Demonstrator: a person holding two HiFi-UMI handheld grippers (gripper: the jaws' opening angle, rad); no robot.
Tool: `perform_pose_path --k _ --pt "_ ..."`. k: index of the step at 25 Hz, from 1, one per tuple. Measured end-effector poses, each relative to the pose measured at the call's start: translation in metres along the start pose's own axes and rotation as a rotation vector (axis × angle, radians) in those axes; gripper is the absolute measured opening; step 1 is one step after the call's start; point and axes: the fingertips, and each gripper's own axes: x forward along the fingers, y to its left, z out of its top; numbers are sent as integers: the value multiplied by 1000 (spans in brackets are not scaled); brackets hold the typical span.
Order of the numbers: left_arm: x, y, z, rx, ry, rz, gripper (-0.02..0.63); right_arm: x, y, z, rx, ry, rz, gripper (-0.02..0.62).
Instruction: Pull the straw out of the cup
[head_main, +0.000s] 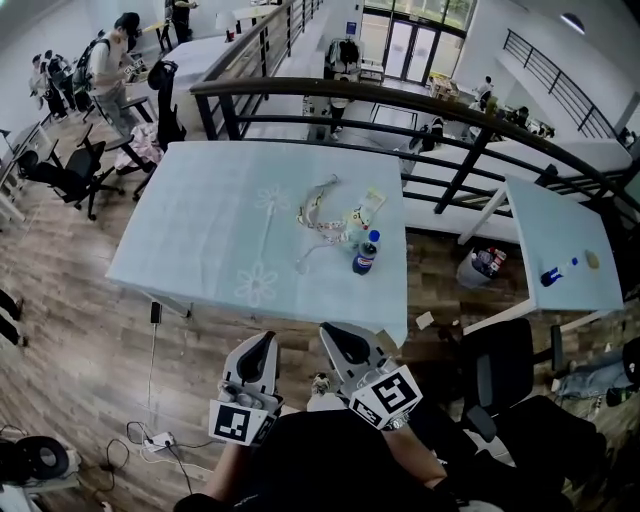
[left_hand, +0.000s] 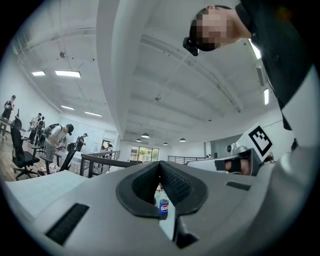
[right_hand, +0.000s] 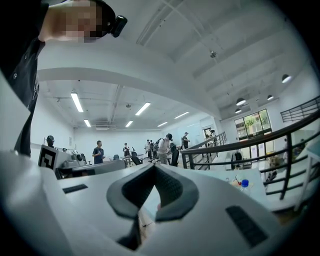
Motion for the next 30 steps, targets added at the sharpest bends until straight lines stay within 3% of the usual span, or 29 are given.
perform_pose_path --k 10,20,26,30 --pt "43 3 -3 2 -10 -26 12 15 -34 2 3 7 -6 9" --pt "50 13 -11 -31 7 -14 12 28 -41 -3 0 37 10 8" --pt "67 21 -11 -61 -28 -28 12 32 -57 -13 14 78 -21 9" --pt "79 27 -21 -54 1 -47 14 41 -68 -16 30 86 -39 8"
